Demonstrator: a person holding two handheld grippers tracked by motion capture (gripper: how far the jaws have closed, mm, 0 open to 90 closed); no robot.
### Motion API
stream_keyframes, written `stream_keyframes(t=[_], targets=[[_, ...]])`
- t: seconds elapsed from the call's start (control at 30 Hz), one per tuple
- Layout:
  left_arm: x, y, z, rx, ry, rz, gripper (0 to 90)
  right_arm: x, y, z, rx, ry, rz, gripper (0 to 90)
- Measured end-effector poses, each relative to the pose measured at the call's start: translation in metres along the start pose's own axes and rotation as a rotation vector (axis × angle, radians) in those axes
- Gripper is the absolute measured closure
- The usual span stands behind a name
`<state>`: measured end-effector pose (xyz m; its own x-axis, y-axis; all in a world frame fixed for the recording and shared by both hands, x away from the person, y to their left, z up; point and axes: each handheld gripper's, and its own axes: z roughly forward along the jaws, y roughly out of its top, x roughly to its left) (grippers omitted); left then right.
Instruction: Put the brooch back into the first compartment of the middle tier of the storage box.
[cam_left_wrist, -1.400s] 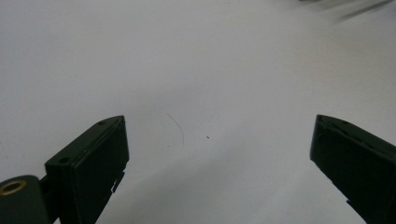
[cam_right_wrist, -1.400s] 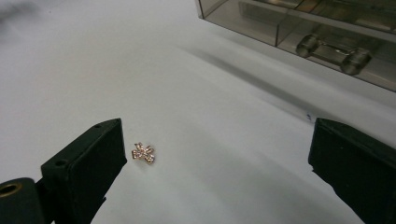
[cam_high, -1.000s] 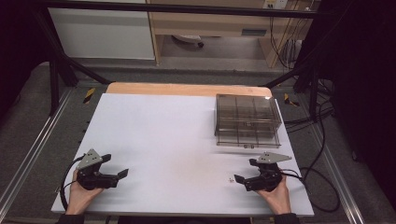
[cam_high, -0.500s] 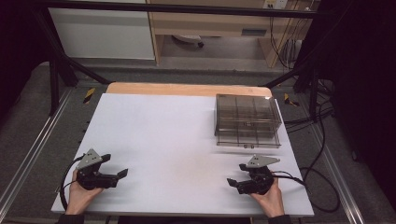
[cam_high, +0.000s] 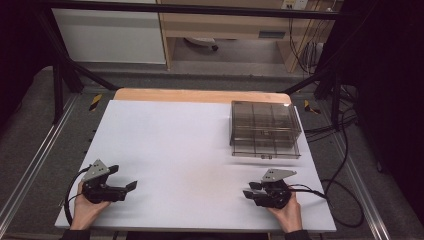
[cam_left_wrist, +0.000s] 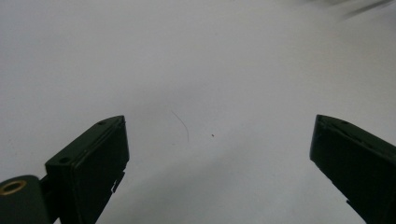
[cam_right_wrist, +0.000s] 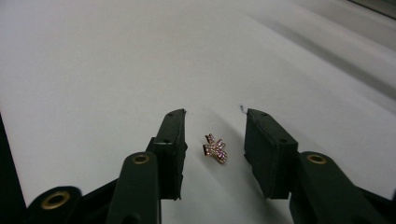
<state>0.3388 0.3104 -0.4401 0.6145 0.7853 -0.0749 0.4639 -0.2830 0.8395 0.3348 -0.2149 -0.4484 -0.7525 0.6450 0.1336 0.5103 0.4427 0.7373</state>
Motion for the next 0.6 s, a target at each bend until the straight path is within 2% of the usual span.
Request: stream_keyframes(t=[0.6], targets=[[-0.0007, -0.0001, 0.0008, 0.005, 0.000, 0.003, 4.7, -0.0003, -0.0011, 0.0017, 0.017, -0.011, -0.019, 77.7]])
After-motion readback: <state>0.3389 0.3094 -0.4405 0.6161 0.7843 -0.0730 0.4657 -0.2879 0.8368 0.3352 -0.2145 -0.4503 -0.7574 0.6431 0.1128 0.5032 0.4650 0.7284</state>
